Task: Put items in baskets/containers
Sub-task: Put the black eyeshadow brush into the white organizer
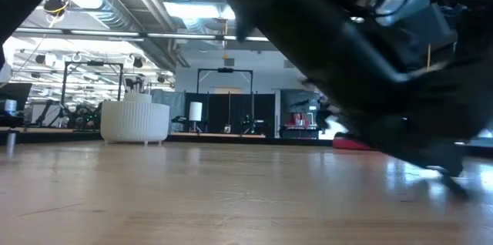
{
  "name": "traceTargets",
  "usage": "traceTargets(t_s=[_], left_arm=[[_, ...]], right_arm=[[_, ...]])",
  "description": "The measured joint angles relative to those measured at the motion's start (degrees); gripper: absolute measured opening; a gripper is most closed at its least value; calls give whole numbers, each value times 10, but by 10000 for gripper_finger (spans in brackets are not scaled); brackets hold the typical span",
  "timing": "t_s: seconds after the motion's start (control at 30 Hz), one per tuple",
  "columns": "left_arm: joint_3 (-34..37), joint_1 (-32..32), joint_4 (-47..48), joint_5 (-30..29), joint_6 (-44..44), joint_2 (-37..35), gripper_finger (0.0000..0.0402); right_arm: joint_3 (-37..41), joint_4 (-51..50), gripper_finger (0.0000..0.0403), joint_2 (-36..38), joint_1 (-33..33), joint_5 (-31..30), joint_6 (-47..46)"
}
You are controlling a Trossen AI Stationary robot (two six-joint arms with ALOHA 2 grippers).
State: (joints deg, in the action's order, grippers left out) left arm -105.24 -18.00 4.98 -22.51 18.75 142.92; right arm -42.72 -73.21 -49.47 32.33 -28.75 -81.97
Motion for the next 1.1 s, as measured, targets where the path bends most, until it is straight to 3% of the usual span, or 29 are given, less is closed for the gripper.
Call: traceTargets(t_s=[0.3,0.7,0.97,1.1], left_arm=[[4,11,253,-2,-2,-75,141],[3,38,287,7,5,-94,141],[2,54,279,106,15,-95,141],[2,53,263,122,15,-95,141]], right_arm=[[0,-2,129,0,0,-1,0],[0,-1,129,0,0,0,0],[0,-1,129,0,0,-1,8],[0,-1,129,0,0,-1,10]])
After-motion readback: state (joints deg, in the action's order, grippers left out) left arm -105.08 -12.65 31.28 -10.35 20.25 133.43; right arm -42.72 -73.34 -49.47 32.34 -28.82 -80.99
